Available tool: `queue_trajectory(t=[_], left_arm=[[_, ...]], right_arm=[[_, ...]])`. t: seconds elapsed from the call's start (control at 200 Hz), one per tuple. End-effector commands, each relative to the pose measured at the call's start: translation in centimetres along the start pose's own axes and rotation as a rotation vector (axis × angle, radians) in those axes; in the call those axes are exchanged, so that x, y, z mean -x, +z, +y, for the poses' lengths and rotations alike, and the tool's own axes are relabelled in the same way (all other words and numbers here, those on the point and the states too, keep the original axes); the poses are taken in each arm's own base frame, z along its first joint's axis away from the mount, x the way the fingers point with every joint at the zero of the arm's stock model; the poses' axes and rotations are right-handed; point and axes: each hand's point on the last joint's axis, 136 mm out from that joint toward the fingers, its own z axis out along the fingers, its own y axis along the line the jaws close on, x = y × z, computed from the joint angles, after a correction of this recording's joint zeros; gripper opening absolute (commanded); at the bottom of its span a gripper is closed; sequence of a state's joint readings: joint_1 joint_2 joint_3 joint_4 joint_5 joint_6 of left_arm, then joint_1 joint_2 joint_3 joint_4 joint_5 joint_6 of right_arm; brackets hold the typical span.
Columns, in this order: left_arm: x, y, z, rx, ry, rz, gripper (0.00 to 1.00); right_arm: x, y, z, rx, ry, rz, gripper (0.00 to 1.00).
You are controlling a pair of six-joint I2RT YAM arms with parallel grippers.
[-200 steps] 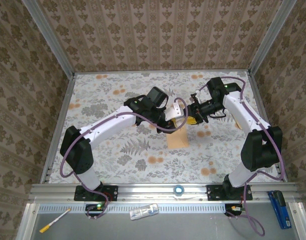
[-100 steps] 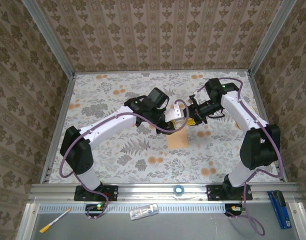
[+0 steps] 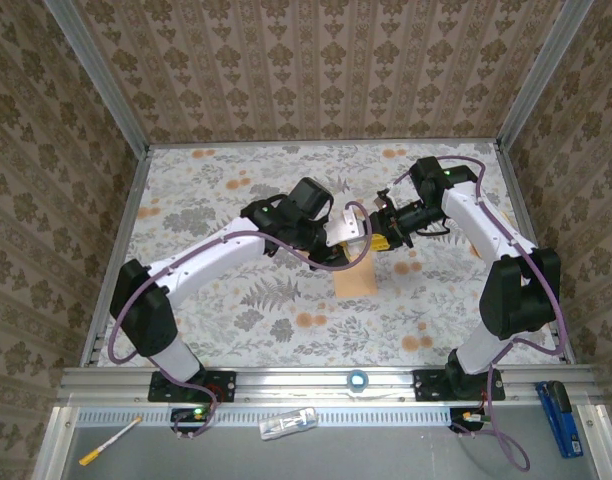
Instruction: Place the letter into the envelope and seal it
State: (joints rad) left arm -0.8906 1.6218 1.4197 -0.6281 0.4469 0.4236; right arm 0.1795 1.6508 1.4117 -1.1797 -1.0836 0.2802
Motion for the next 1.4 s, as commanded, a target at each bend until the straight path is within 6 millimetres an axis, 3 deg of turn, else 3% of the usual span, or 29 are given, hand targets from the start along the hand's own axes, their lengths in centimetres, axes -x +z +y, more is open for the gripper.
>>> queue_trajectory(t=[0.0,0.275,0.58,1.395], left_arm=[[7.8,-3.5,-0.9,0.037,0.179,-0.287,0.00],[8.0,-3.6,-1.2,0.026,0.194,-0.292,0.00],[8.3,-3.8,-1.1,0.030,0.196,-0.301,0.00],[8.2,-3.8,-1.2,0.035,0.216,-0.296,0.00]], right_arm=[[-0.9,1.0,-0.6,-0.022,0.016,0.052,0.24],[-1.8,2.1,-0.1,-0.035,-0.002,0.096,0.25],[-1.9,2.8,-1.0,-0.033,0.013,0.113,0.26],[-1.9,1.0,0.0,-0.027,-0.007,0.080,0.26]])
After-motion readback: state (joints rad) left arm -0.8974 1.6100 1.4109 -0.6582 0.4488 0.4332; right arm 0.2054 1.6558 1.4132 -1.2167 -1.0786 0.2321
